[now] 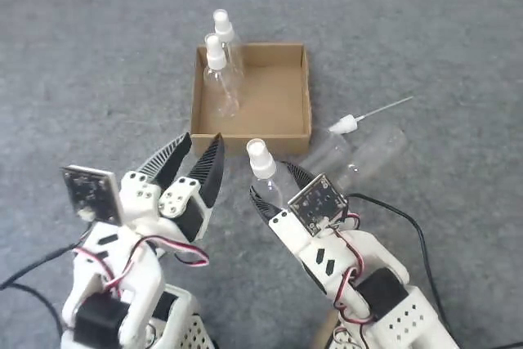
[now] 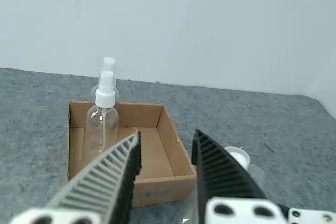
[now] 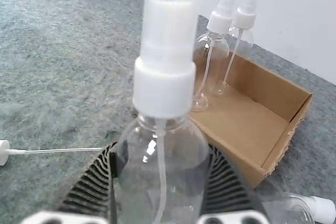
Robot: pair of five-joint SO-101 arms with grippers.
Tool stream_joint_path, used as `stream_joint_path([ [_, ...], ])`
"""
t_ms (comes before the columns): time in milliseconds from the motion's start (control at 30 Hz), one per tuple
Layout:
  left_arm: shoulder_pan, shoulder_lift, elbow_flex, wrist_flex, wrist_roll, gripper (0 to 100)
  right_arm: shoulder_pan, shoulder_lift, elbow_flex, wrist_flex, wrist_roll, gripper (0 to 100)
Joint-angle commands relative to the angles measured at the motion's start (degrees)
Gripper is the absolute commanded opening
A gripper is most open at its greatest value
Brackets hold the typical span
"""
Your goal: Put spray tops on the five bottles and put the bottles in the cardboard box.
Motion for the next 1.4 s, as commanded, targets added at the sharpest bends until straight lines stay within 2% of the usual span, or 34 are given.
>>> stream_joint_path([
  [0,-0.2,-0.4,0.6,-2.7,0.2,14,-0.5,-1.4,-2.1,-4.1,0.8,0.7],
  [200,-7.2,-0.2,2.8,-6.9,4.0,14,-1.2,-1.4,-1.5,-8.4,0.9,0.7],
  [267,-7.6,0.0,3.8,-8.3,4.0,14,-2.3,-1.4,-1.4,-8.9,0.9,0.7],
  [433,-3.5,0.0,5.2,-8.2,3.6,14,-5.4,-1.4,-1.4,-9.1,1.0,0.7],
  [867,10.6,0.0,4.9,-1.6,-4.7,14,-5.5,-1.4,0.2,-9.2,1.0,0.7],
  [1367,11.3,-0.4,4.8,-0.4,-4.8,15,-5.2,-1.3,0.4,-9.1,1.0,0.7],
])
